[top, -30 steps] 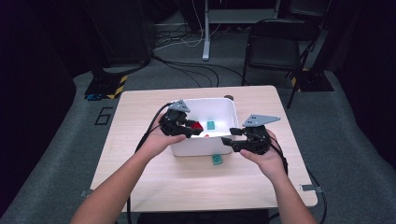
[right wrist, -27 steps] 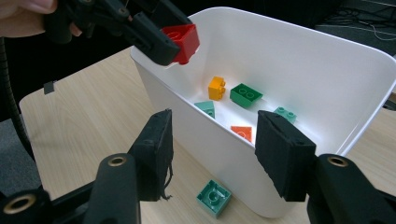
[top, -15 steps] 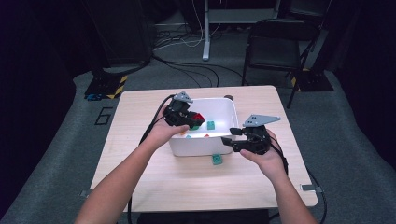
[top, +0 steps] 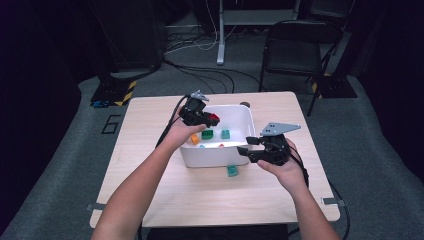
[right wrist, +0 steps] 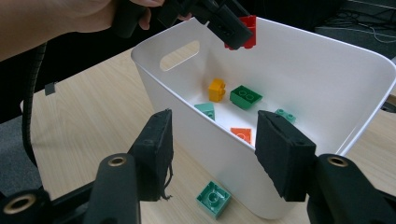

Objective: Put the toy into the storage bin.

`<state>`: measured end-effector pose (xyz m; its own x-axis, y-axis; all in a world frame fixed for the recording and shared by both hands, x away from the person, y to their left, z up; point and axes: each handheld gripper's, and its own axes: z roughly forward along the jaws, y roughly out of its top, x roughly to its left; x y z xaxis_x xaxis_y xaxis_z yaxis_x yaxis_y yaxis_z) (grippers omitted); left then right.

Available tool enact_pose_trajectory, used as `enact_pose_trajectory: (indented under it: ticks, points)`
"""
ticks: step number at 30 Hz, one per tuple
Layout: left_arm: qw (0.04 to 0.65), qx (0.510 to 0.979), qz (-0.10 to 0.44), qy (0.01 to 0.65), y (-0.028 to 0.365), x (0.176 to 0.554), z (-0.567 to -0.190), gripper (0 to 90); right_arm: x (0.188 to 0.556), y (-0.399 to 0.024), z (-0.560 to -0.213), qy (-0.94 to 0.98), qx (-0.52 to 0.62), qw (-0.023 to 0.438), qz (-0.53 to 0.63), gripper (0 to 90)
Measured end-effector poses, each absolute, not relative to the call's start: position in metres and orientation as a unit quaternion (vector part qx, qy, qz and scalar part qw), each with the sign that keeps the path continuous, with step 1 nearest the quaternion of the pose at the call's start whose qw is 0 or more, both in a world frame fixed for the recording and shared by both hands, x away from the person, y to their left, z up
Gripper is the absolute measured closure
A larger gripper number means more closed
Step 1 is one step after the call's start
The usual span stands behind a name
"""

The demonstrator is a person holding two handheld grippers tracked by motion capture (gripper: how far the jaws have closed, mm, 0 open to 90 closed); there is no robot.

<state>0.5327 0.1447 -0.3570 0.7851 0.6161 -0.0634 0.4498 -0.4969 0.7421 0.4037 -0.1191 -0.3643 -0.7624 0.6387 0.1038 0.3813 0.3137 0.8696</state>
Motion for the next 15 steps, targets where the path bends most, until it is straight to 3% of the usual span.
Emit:
enact_pose_trajectory:
  ticks: [15]
  points:
    - [0.359, 0.867, 0.098, 0.332, 0.133, 0.549, -0.375, 57.2, 0.404, -0.123, -0.363, 0.795, 0.322, 0.133, 0.496, 46.0]
